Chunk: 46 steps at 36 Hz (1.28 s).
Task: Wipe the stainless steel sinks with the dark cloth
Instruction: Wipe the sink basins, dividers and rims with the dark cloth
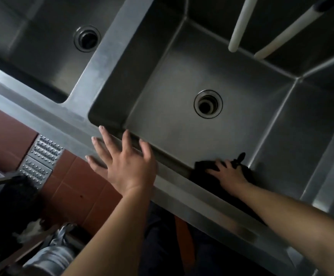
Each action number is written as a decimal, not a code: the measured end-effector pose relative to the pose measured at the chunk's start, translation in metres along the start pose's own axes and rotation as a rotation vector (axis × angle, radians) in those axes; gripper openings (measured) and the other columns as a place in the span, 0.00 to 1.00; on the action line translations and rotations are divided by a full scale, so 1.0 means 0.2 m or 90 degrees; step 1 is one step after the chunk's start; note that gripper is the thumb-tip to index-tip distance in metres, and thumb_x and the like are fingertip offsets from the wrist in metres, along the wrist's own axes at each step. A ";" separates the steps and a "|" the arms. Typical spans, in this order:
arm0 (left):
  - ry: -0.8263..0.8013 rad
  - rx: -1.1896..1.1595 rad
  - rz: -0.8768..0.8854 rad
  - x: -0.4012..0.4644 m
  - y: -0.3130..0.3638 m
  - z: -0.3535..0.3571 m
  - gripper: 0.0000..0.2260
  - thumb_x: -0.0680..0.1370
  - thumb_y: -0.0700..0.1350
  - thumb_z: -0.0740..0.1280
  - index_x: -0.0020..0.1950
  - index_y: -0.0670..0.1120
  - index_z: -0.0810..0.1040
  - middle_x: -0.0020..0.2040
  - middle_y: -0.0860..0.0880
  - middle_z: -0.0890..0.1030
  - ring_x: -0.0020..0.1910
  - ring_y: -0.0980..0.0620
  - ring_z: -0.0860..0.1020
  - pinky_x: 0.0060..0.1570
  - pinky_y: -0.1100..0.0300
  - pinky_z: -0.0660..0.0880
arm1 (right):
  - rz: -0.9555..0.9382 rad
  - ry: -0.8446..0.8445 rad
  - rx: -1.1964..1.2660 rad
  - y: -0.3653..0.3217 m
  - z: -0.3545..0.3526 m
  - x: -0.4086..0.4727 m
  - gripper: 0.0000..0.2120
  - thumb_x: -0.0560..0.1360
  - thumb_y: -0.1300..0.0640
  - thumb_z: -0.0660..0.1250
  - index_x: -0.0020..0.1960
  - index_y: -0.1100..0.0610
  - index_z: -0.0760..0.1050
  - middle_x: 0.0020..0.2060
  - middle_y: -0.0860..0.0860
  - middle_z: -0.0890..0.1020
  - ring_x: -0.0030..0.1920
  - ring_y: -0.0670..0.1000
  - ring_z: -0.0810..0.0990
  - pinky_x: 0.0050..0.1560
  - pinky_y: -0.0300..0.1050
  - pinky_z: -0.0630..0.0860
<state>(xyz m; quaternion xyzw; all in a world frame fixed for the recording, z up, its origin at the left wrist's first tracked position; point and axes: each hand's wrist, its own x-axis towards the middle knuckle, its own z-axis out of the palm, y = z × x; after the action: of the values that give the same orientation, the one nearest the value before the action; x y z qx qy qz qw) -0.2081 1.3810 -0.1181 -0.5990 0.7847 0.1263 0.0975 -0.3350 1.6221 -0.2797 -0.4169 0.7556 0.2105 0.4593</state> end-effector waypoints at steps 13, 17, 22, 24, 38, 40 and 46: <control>0.032 -0.010 0.006 0.00 -0.02 0.04 0.23 0.76 0.66 0.51 0.67 0.62 0.73 0.82 0.51 0.47 0.80 0.48 0.43 0.76 0.38 0.41 | 0.234 0.197 0.200 -0.08 -0.49 0.41 0.24 0.82 0.55 0.56 0.75 0.40 0.56 0.73 0.57 0.60 0.66 0.62 0.65 0.57 0.56 0.72; 0.030 -0.010 0.006 0.00 -0.02 0.05 0.25 0.77 0.66 0.50 0.69 0.62 0.72 0.82 0.50 0.47 0.80 0.48 0.43 0.76 0.38 0.40 | 0.187 0.165 0.251 -0.21 -0.66 0.48 0.27 0.82 0.60 0.53 0.77 0.40 0.56 0.75 0.58 0.59 0.71 0.64 0.63 0.64 0.56 0.69; 0.037 -0.008 0.020 0.00 -0.02 0.04 0.27 0.77 0.67 0.49 0.73 0.62 0.68 0.82 0.49 0.49 0.81 0.46 0.44 0.76 0.38 0.40 | -0.043 0.234 0.730 -0.38 -0.82 0.45 0.12 0.77 0.63 0.62 0.57 0.50 0.73 0.49 0.55 0.79 0.49 0.55 0.78 0.42 0.40 0.71; 0.011 -0.017 0.016 0.00 -0.02 0.03 0.28 0.77 0.68 0.47 0.77 0.64 0.62 0.82 0.50 0.46 0.81 0.47 0.41 0.75 0.39 0.38 | -0.071 0.241 0.996 -0.42 -0.93 0.40 0.14 0.76 0.69 0.62 0.47 0.50 0.72 0.41 0.52 0.79 0.41 0.53 0.76 0.37 0.40 0.72; 0.052 -0.123 0.015 0.62 -0.20 -0.26 0.27 0.83 0.58 0.52 0.80 0.62 0.47 0.82 0.51 0.41 0.80 0.50 0.37 0.77 0.48 0.36 | 0.009 0.608 1.328 -0.22 -2.05 0.43 0.29 0.67 0.64 0.63 0.68 0.55 0.70 0.57 0.54 0.77 0.58 0.57 0.77 0.66 0.55 0.73; 0.035 -0.038 0.032 0.64 -0.21 -0.22 0.26 0.83 0.61 0.47 0.80 0.62 0.47 0.82 0.51 0.45 0.80 0.50 0.37 0.77 0.45 0.36 | -0.010 0.632 1.263 -0.21 -2.12 0.47 0.17 0.67 0.66 0.62 0.54 0.56 0.74 0.51 0.55 0.79 0.54 0.59 0.79 0.63 0.53 0.75; 0.059 -0.016 0.053 0.66 -0.21 -0.20 0.27 0.81 0.63 0.43 0.80 0.61 0.48 0.82 0.50 0.51 0.81 0.49 0.42 0.77 0.43 0.38 | -0.057 0.494 1.466 -0.24 -2.16 0.54 0.10 0.73 0.51 0.61 0.38 0.55 0.74 0.34 0.54 0.81 0.40 0.55 0.79 0.43 0.42 0.74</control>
<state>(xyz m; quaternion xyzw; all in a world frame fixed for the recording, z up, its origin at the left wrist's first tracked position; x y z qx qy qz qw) -0.2017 1.2367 -0.1239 -0.5725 0.8108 0.1121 0.0479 -0.5449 1.2445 -0.1595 0.1739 0.5723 -0.7386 0.3111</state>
